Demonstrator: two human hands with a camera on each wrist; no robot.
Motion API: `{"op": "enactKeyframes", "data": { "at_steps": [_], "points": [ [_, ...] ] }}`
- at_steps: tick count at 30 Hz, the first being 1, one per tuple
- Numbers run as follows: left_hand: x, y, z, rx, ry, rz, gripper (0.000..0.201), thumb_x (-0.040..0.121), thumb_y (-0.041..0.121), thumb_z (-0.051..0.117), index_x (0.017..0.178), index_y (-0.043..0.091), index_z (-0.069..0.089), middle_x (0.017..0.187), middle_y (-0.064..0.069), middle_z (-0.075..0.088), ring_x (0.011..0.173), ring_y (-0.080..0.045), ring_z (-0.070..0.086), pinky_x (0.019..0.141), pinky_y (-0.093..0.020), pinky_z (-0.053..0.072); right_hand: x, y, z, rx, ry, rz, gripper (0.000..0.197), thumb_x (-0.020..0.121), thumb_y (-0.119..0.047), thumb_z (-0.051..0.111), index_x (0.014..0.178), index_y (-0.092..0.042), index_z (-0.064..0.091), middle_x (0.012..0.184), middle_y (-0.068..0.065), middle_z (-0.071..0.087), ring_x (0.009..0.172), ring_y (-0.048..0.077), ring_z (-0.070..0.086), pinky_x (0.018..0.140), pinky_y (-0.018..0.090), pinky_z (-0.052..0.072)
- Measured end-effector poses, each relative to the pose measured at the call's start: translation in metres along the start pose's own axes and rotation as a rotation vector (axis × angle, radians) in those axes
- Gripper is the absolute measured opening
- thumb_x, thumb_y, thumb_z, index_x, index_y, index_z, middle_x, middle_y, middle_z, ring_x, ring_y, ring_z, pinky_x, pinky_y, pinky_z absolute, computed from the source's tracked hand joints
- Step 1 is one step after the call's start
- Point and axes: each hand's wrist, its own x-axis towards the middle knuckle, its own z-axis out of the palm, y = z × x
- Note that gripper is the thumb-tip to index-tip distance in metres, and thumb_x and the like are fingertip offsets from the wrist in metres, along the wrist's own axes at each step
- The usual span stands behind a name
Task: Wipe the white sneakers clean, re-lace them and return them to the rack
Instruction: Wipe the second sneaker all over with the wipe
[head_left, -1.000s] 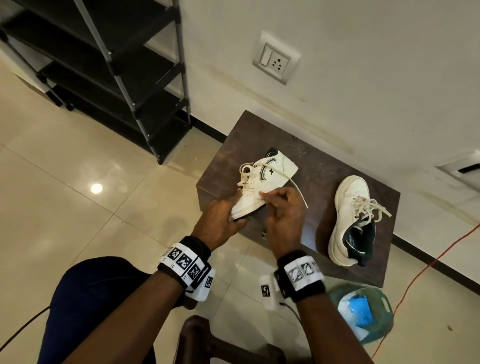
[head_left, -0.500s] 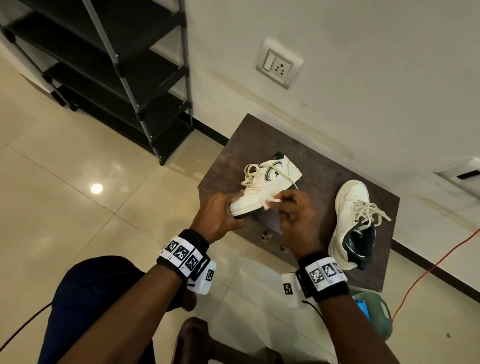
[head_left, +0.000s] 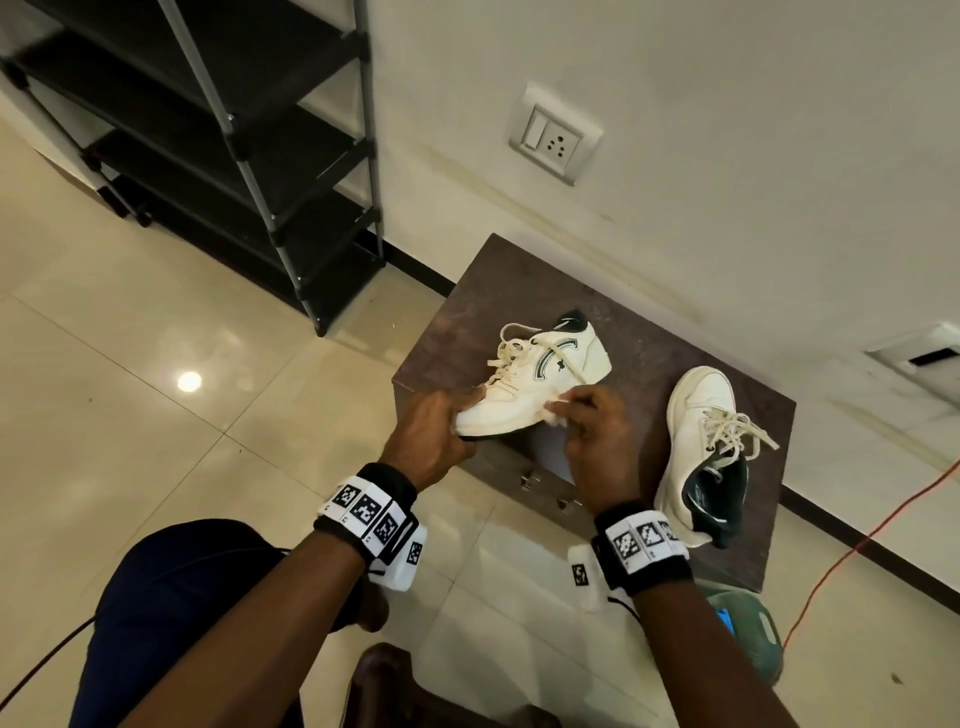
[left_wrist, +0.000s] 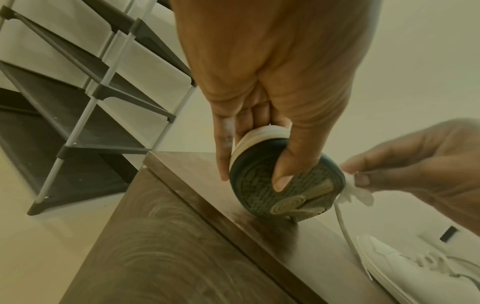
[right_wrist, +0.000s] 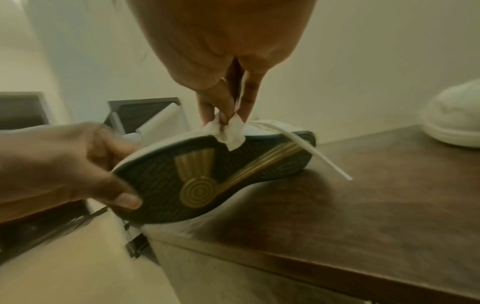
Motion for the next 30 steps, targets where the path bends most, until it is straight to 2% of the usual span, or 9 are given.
{"op": "enactKeyframes", "data": {
  "at_steps": [4, 6, 10, 12, 15, 19, 21, 25, 30],
  "points": [
    [0.0, 0.004, 0.004, 0.003, -0.003, -0.026, 0.07, 0.064, 0.001, 0.081, 0.131, 0.014, 0.068, 0.134, 0.0, 0.066, 0.12, -0.007, 0.054, 0.095, -0.006, 0.033, 0.013, 0.002, 0.0, 0.138, 0.141, 0.236, 0.031, 0.077, 0.02, 0.068, 0.087, -0.007, 0.08, 0.097, 0.009, 0.068, 0.086, 0.018, 0.067, 0.08, 0.0, 0.039],
    [0.001, 0.002, 0.005, 0.008, 0.0, -0.025, 0.07, 0.064, -0.001, 0.08, 0.132, 0.013, 0.068, 0.134, 0.0, 0.065, 0.119, -0.003, 0.052, 0.096, -0.005, 0.031, 0.007, -0.016, 0.01, 0.172, 0.159, 0.182, 0.029, 0.078, 0.017, 0.069, 0.091, -0.007, 0.08, 0.099, 0.008, 0.065, 0.091, 0.012, 0.061, 0.086, 0.005, 0.041],
    [0.003, -0.001, 0.005, 0.072, 0.01, 0.061, 0.069, 0.063, -0.008, 0.078, 0.129, 0.009, 0.068, 0.135, -0.008, 0.065, 0.126, -0.022, 0.06, 0.106, -0.014, 0.034, -0.011, -0.029, 0.025, 0.056, -0.059, -0.124, 0.03, 0.08, 0.005, 0.065, 0.104, -0.009, 0.077, 0.107, 0.01, 0.061, 0.104, 0.02, 0.053, 0.09, 0.019, 0.042],
    [-0.001, -0.002, 0.009, 0.139, -0.027, 0.173, 0.073, 0.057, -0.012, 0.078, 0.128, 0.004, 0.068, 0.133, -0.014, 0.065, 0.125, -0.03, 0.061, 0.109, -0.027, 0.039, 0.002, -0.016, 0.019, 0.003, -0.063, -0.104, 0.024, 0.087, -0.008, 0.058, 0.102, -0.007, 0.077, 0.106, 0.014, 0.06, 0.1, 0.026, 0.055, 0.086, 0.027, 0.045],
    [-0.005, -0.007, 0.02, 0.283, -0.056, 0.298, 0.079, 0.048, -0.014, 0.081, 0.125, -0.001, 0.068, 0.128, -0.019, 0.068, 0.121, -0.036, 0.064, 0.104, -0.039, 0.044, 0.022, 0.011, 0.012, -0.078, 0.106, -0.08, 0.037, 0.087, -0.017, 0.046, 0.1, -0.006, 0.078, 0.102, 0.013, 0.061, 0.096, 0.024, 0.056, 0.086, 0.025, 0.044],
    [-0.002, -0.014, 0.027, 0.403, 0.0, 0.349, 0.08, 0.04, -0.013, 0.086, 0.118, -0.003, 0.071, 0.119, -0.02, 0.071, 0.11, -0.036, 0.07, 0.089, -0.04, 0.056, -0.003, -0.018, 0.03, -0.027, 0.036, -0.04, 0.009, 0.091, -0.008, 0.066, 0.1, -0.007, 0.069, 0.097, 0.003, 0.059, 0.093, 0.011, 0.054, 0.078, 0.031, 0.05],
    [0.0, -0.017, 0.028, 0.461, 0.019, 0.39, 0.079, 0.042, -0.015, 0.085, 0.118, -0.004, 0.071, 0.119, -0.02, 0.071, 0.111, -0.035, 0.07, 0.088, -0.038, 0.057, -0.029, -0.02, 0.036, -0.044, -0.022, -0.141, 0.021, 0.088, -0.003, 0.069, 0.109, -0.006, 0.071, 0.101, 0.01, 0.06, 0.093, 0.02, 0.055, 0.071, 0.032, 0.049],
    [0.001, -0.02, 0.04, 0.585, -0.025, 0.433, 0.073, 0.058, -0.015, 0.079, 0.129, -0.006, 0.063, 0.132, -0.023, 0.064, 0.124, -0.036, 0.062, 0.099, -0.042, 0.053, -0.032, 0.012, 0.033, 0.067, 0.147, 0.16, 0.026, 0.086, 0.003, 0.068, 0.106, -0.012, 0.076, 0.1, 0.001, 0.06, 0.087, 0.008, 0.056, 0.077, 0.027, 0.053],
    [0.012, -0.019, 0.058, 0.694, -0.142, 0.459, 0.074, 0.072, -0.002, 0.081, 0.141, -0.002, 0.053, 0.146, -0.021, 0.053, 0.136, -0.035, 0.052, 0.103, -0.044, 0.053, -0.034, 0.014, 0.027, 0.291, 0.204, 0.375, 0.023, 0.082, 0.0, 0.077, 0.1, -0.015, 0.08, 0.097, -0.002, 0.068, 0.083, 0.008, 0.067, 0.076, 0.021, 0.055]
  ]
}}
